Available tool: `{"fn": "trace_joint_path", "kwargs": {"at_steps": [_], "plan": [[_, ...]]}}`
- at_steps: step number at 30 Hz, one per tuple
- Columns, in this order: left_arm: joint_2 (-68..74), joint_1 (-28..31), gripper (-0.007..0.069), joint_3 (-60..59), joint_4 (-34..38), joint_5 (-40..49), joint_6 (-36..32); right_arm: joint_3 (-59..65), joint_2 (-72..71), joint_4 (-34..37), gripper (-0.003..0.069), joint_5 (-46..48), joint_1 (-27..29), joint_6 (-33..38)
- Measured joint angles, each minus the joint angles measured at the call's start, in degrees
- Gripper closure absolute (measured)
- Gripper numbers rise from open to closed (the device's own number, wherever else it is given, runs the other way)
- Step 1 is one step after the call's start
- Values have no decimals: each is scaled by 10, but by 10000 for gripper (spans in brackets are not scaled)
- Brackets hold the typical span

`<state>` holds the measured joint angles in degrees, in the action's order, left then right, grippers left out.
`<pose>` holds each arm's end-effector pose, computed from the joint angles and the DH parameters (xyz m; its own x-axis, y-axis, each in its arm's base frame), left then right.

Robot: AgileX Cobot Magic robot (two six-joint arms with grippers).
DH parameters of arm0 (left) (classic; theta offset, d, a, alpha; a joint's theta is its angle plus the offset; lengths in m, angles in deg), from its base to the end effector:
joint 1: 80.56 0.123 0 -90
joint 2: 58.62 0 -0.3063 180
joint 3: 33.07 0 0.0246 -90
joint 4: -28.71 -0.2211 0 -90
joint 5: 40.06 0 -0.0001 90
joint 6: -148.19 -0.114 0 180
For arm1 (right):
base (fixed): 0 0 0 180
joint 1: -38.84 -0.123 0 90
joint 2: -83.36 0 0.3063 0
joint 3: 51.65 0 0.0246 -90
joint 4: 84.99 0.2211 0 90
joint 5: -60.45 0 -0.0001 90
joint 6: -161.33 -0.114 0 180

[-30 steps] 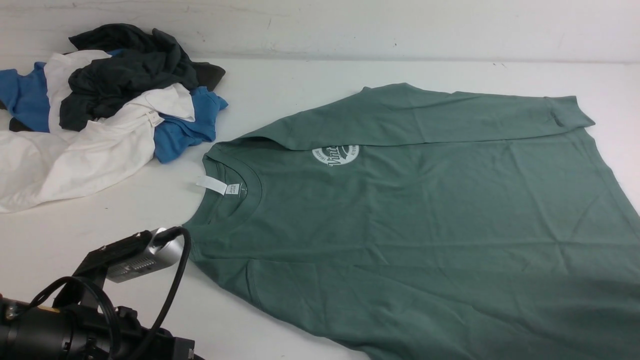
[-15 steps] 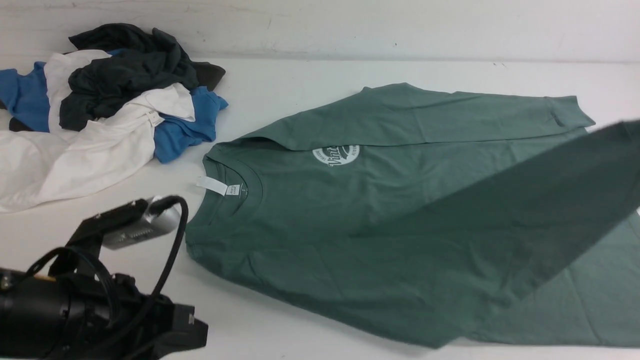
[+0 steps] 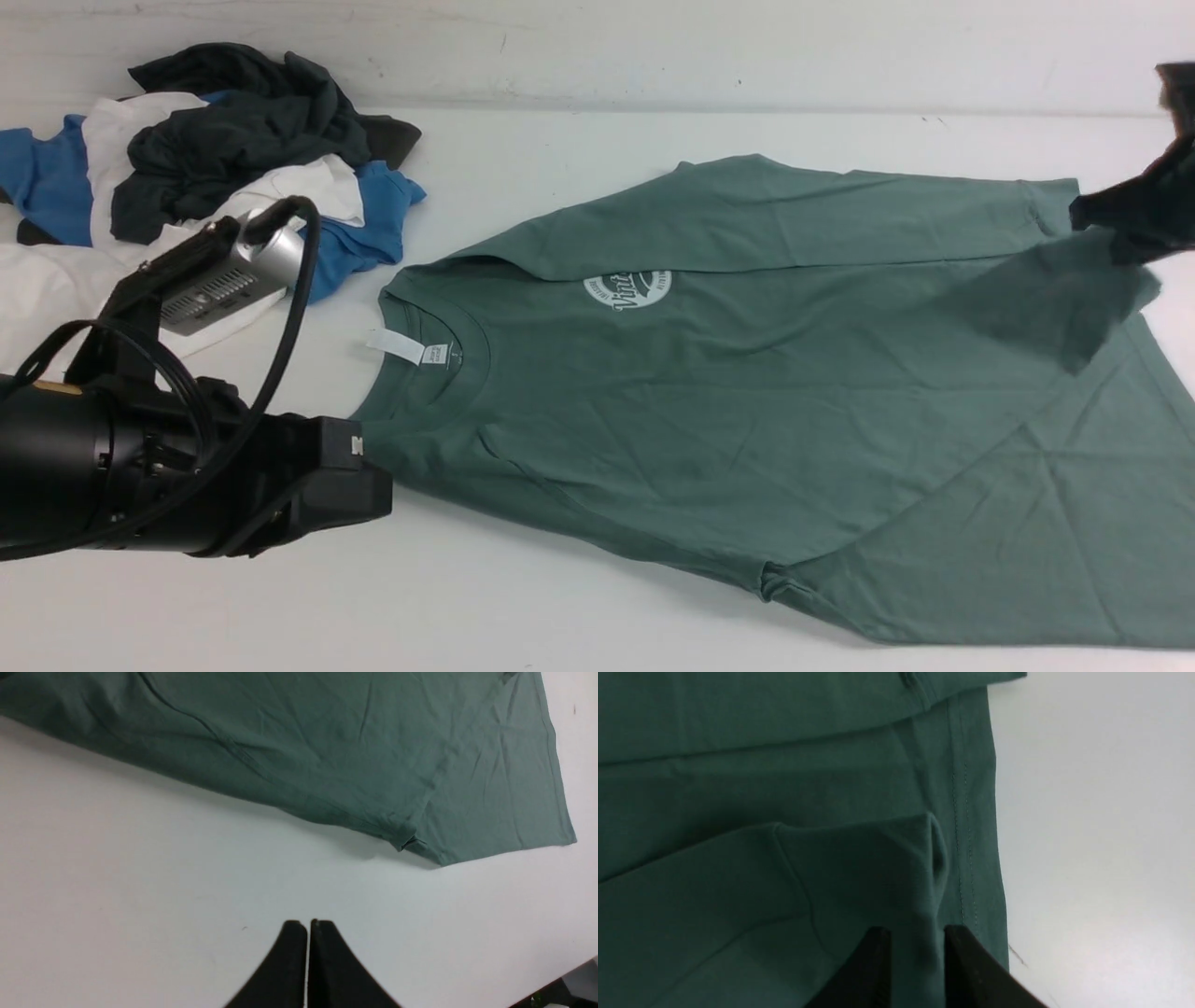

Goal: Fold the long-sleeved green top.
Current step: Drag the cuff with your right arm and place it in the center of the right edge of the fabric, then hold the cuff with your right arm as far away from the cuff

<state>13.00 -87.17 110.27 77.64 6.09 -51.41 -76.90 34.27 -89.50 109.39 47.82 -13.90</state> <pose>0.1707 -0.0822 0.2916 -0.8845 -0.1710 -0.4342 0.1459 0.7825 -0.6053 0.4622 -0.0799 0.2157 -0.9079 0.0074 -0.4192 0.0594 0.9921 -0.1110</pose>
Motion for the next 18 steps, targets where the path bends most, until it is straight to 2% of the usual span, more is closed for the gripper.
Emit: {"fn": "trace_joint_path", "kwargs": {"at_steps": [2,3,4,7,10,15,18], "plan": [[1,0,628,0,-13,0,16,-22,22,-10,359,8,0,-13],[1,0,628,0,-16,0,20,-22,22,-10,359,8,0,-15],[2,0,628,0,-24,0,30,-38,27,-14,296,13,0,-33],[2,0,628,0,-38,-2,48,-74,27,-23,220,22,0,-66],[2,0,628,0,-42,-9,53,-120,36,-21,204,26,1,-81],[2,0,628,0,-44,-12,55,-217,92,20,202,26,11,-86],[2,0,628,0,-45,-12,55,-299,180,65,201,23,28,-87]]}}
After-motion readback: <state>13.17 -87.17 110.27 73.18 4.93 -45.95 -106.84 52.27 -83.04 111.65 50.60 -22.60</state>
